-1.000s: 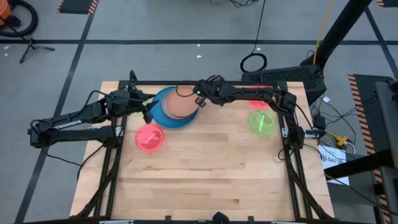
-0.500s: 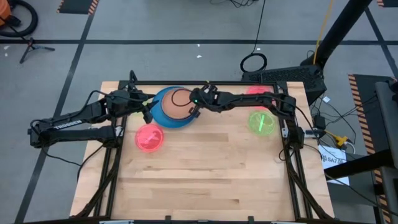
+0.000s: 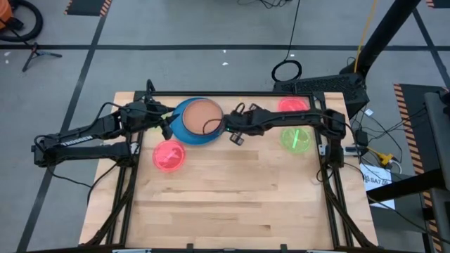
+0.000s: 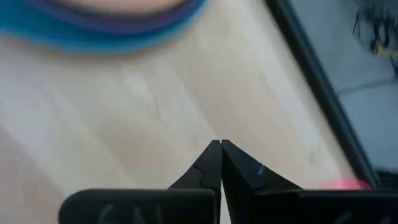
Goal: Stack plastic plates
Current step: Stack the right green plate on the brown plate, then stack the top pink plate on the green plate
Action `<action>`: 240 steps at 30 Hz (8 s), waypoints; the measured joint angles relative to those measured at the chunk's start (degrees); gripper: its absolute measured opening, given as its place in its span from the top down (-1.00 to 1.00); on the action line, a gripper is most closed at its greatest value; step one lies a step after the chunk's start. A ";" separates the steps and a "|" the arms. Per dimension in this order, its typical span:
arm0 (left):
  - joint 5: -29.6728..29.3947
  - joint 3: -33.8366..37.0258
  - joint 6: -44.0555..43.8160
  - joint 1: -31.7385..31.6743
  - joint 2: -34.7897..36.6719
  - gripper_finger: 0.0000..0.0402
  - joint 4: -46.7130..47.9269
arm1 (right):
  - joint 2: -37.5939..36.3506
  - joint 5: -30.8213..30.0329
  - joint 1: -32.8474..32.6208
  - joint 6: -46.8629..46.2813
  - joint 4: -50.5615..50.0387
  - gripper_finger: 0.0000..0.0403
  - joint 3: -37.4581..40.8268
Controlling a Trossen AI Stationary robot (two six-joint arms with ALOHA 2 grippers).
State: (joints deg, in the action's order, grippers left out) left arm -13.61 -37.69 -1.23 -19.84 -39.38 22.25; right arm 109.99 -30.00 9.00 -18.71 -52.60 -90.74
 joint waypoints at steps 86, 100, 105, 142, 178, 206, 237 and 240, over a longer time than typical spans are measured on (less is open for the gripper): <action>0.00 0.00 -1.67 0.00 0.00 0.26 0.14 | -21.17 6.02 -0.66 -38.83 8.76 0.61 45.77; 0.00 0.00 -1.63 0.00 0.01 0.26 0.15 | -21.17 7.20 -1.25 -37.29 10.83 0.95 45.26; 0.00 0.00 -1.63 0.00 0.01 0.26 0.15 | -21.14 9.24 -2.50 -36.10 9.84 0.99 42.07; 0.00 0.00 0.53 0.00 0.02 0.26 -2.87 | 7.21 10.69 -3.49 36.14 47.31 1.00 0.79; 0.04 0.00 -8.07 0.31 0.00 0.26 2.99 | 7.00 8.58 -13.24 27.10 38.62 0.58 -1.69; -3.92 0.00 -16.91 15.10 -17.23 0.26 -6.87 | -26.87 6.23 -9.84 28.34 66.66 0.70 43.76; -5.17 -9.05 7.30 15.30 -21.79 0.26 -0.74 | -26.42 0.07 -0.54 -10.77 55.30 0.70 46.60; -7.47 -9.66 9.04 15.32 -21.79 0.26 0.12 | -26.42 0.07 -0.38 -13.47 54.47 0.70 46.58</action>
State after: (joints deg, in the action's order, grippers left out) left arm -21.08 -47.35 7.81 -4.51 -61.17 22.37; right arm 83.57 -29.93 8.62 -32.18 1.88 -44.16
